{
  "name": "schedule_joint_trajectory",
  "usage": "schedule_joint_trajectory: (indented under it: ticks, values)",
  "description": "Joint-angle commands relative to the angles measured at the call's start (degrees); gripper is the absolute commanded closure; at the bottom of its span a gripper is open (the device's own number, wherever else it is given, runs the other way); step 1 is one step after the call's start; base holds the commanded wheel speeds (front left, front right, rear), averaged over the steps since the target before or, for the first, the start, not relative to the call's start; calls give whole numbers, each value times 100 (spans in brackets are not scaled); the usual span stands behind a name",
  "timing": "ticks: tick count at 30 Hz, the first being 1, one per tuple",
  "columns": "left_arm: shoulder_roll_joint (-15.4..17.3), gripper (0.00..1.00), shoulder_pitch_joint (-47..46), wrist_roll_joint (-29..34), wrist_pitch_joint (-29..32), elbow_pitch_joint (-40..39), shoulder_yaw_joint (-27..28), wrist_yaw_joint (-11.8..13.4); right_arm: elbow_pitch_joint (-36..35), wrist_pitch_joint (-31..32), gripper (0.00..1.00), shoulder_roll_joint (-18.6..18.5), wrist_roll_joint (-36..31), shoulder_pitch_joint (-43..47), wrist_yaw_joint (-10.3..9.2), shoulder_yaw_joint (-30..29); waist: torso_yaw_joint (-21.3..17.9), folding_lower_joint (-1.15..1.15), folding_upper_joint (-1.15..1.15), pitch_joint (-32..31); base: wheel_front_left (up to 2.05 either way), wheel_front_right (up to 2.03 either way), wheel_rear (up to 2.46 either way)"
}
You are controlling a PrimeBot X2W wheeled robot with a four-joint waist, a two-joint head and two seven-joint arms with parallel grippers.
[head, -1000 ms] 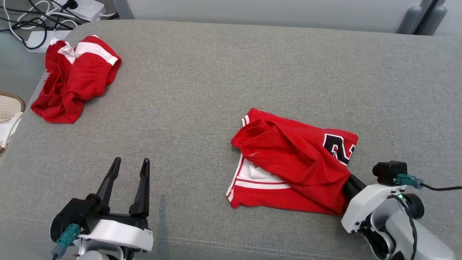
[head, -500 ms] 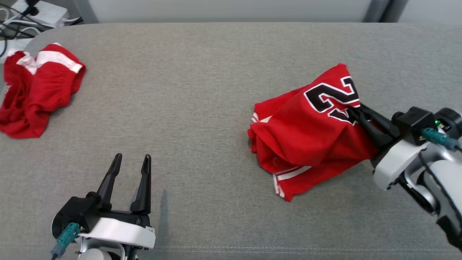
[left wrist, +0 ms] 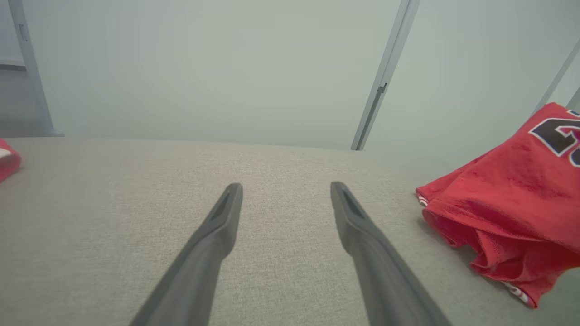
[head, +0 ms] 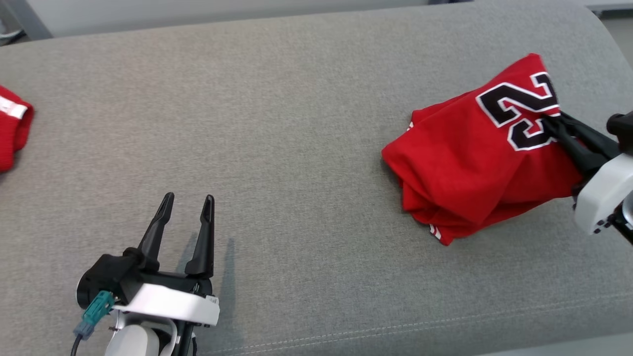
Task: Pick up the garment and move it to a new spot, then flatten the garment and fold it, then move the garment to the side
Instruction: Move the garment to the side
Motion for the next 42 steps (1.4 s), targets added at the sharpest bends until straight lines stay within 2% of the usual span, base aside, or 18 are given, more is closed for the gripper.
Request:
schedule_joint_trajectory:
  ticks: [1,10,15,16,17,18,23,27,30,34,38,42]
  values:
    - [60,0,-315,88,-59,-127,140,-58,100,-3,100,-201,48,-71,-1,-48,-160,0,0,165,0,0,0]
    - [240,0,-780,182,-59,-275,-110,-109,1872,-614,100,-544,-274,-795,-1,-247,-250,0,0,1051,0,0,0]
    - [405,0,-1043,225,-51,-420,-257,-121,2949,-856,100,-537,-310,-1150,-1,-530,-146,0,0,1580,0,0,0]
    - [430,0,-1091,228,-48,-444,-286,-122,3133,-906,93,-488,-264,-1191,-1,-602,-118,0,0,1669,0,0,0]
    - [458,0,-1136,233,-41,-464,-312,-124,3334,-928,57,-454,-238,-1227,-1,-670,-92,0,0,1750,0,0,0]
    - [483,0,-1178,236,-35,-485,-331,-125,3556,-965,0,-433,-246,-1280,-1,-762,-67,0,0,1826,0,0,0]
    - [604,0,-1275,215,-4,-538,-351,-122,4552,-1394,0,-167,-415,-1530,-1,-1217,-39,0,0,2006,0,0,0]
    - [638,0,-1242,200,30,-522,-336,-97,4720,-1562,0,18,-395,-1527,-1,-1405,-97,0,0,1940,0,0,0]
    - [668,0,-1188,172,77,-473,-313,-67,4464,-1642,0,205,-345,-1464,-1,-1631,-172,0,0,1799,0,0,0]
    - [701,0,-1044,115,139,-429,-241,14,2964,-1651,0,563,-539,-1044,-1,-2297,-253,0,0,1535,0,0,0]
    - [732,0,-853,60,147,-396,-147,110,1440,-1652,0,1224,-916,-94,-1,-2811,-227,0,0,1185,0,0,0]
    - [775,0,-668,6,149,-392,-52,191,227,-1653,0,1915,-1280,783,-1,-3048,-115,0,0,849,0,0,0]
